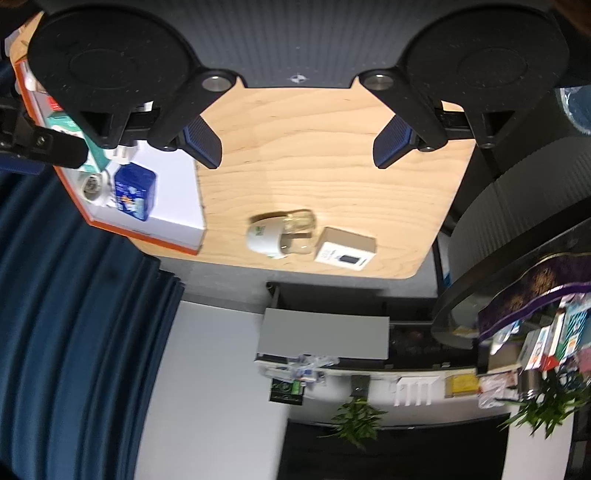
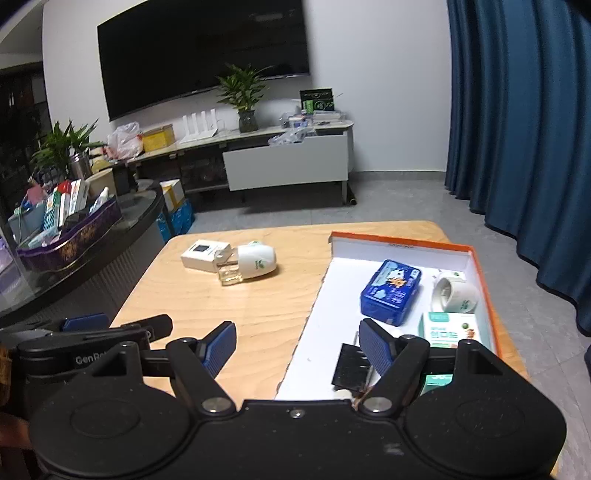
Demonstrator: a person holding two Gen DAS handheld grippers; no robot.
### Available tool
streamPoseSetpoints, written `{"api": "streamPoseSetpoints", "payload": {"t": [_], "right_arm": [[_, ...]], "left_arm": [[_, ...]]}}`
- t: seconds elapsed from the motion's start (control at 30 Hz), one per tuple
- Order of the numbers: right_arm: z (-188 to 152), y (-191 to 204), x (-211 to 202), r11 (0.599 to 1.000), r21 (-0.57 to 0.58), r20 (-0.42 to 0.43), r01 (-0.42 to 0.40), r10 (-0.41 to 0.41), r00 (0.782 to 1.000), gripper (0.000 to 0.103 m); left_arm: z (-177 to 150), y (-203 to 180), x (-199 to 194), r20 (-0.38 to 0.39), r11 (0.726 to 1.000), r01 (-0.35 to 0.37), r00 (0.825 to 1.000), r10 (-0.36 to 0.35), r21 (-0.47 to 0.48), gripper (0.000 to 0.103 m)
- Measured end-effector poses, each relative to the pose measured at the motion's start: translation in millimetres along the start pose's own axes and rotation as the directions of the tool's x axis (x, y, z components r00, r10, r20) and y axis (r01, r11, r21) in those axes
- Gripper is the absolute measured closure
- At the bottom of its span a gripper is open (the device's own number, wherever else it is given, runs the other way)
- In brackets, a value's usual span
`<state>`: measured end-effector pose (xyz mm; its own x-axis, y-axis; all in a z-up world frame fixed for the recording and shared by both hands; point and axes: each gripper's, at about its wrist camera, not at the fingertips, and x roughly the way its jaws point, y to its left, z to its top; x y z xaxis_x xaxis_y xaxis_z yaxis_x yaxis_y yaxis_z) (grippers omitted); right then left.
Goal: Organize rigid objects
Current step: 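Withdraw both tools toward the white charger box and white diffuser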
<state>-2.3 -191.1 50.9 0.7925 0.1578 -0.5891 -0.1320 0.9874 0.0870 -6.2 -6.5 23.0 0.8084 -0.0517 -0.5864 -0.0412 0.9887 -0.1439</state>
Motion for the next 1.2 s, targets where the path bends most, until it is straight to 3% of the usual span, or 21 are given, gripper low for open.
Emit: {"api": "streamPoseSetpoints", "payload": {"t": [0.3, 0.57, 0.8, 1.07, 1.2], "right_arm": [[-1, 8, 29, 0.999, -0.010, -0.042, -0.036, 0.036, 0.998, 0.016], [10, 3, 48, 0.998, 0.004, -0.042, -0.068, 0.068, 0.997, 0.016], [20, -1, 64, 0.996, 0.012, -0.040, -0.087, 0.087, 0.995, 0.016], [32, -1, 82, 0.995, -0.020, -0.040, -0.101, 0.100, 0.994, 0.016], [35, -1, 96, 0.993, -0.012, -0.058, -0.117, 0.116, 0.992, 0.016]], "left_arm": [[7, 34, 26, -0.023, 0.997, -0.057, 0.998, 0.056, -0.045, 0.011], [44, 65, 78, 0.002, 0.993, -0.111, 0.994, 0.111, -0.031, 0.008], [75, 62, 137, 0.011, 0.994, -0.074, 0.997, 0.073, 0.075, 0.005], [83, 55, 189, -0.046, 0.984, -0.008, 0.999, 0.017, 0.178, 0.005], [82, 62, 200, -0.063, 0.989, 0.015, 0.998, -0.005, 0.147, 0.003]]}}
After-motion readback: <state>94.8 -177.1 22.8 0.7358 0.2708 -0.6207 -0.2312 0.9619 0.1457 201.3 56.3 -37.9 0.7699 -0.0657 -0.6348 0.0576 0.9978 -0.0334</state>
